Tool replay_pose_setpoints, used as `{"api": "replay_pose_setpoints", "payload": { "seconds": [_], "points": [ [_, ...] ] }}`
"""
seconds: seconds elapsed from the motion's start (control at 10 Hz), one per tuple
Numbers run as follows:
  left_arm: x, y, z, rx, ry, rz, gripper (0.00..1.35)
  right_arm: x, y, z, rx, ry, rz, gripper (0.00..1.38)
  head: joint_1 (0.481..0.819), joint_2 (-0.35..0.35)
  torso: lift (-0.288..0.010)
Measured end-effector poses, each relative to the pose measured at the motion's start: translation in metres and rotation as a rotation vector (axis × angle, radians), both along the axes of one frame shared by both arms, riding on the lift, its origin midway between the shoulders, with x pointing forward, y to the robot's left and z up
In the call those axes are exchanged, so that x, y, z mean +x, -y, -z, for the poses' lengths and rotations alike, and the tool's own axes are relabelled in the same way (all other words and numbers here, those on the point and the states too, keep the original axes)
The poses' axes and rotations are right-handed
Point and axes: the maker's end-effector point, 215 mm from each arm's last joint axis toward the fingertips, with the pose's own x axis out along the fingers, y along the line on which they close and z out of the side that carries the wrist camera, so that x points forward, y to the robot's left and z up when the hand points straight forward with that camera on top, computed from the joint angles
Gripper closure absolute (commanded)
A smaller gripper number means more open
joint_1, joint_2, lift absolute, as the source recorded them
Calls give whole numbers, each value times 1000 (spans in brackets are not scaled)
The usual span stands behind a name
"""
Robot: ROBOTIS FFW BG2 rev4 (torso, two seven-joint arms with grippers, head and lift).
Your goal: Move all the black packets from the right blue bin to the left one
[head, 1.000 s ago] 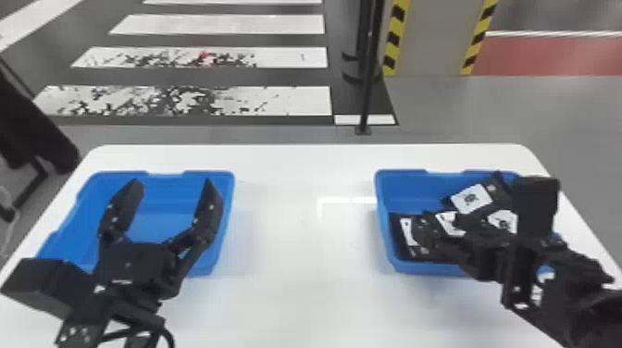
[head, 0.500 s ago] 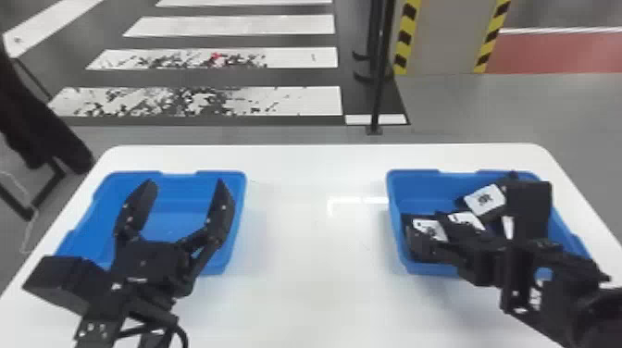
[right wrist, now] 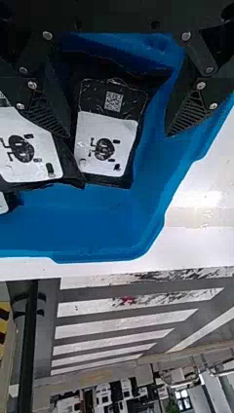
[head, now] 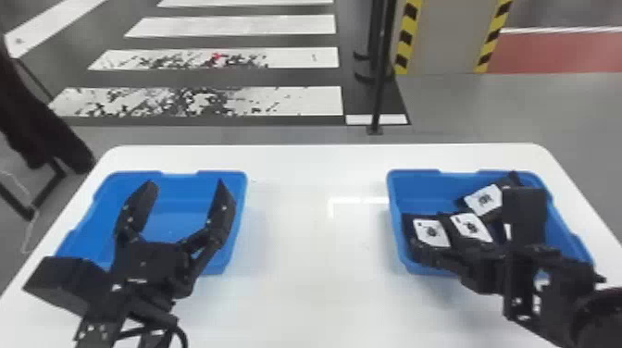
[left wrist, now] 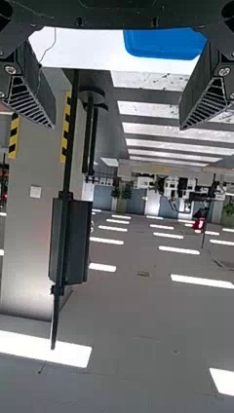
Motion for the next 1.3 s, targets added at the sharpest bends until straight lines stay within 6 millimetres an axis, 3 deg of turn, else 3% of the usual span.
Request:
{"api": "replay_pose_setpoints", "payload": {
  "seconds": [0.3, 0.5, 0.6, 0.7, 0.8, 1.1, 1.3],
  "points": [
    [1, 1, -2, 1, 9, 3, 117, 5, 8, 14, -7, -39, 13, 360, 695, 28, -168],
    [2, 2, -2, 1, 11, 3, 117, 7, 9, 19, -3, -63, 13, 789, 695, 24, -168],
    [2, 2, -2, 1, 11, 3, 117, 6, 6, 19, 7, -75, 7, 941, 695, 28, -168],
    [1, 1, -2, 1, 14, 2, 117, 4, 0, 16, 25, -79, -3, 1075, 695, 36, -168],
    [1, 0, -2, 0, 16, -1, 117, 3, -5, 10, 38, -74, -12, 1076, 695, 42, -168],
    [0, -1, -3, -3, 24, -3, 113, 11, -9, -35, 58, 40, -26, 1076, 695, 50, -168],
    [-1, 2, -9, -34, 43, 4, 119, 25, -15, -89, 139, 207, -93, 1075, 695, 51, -168]
  ]
}}
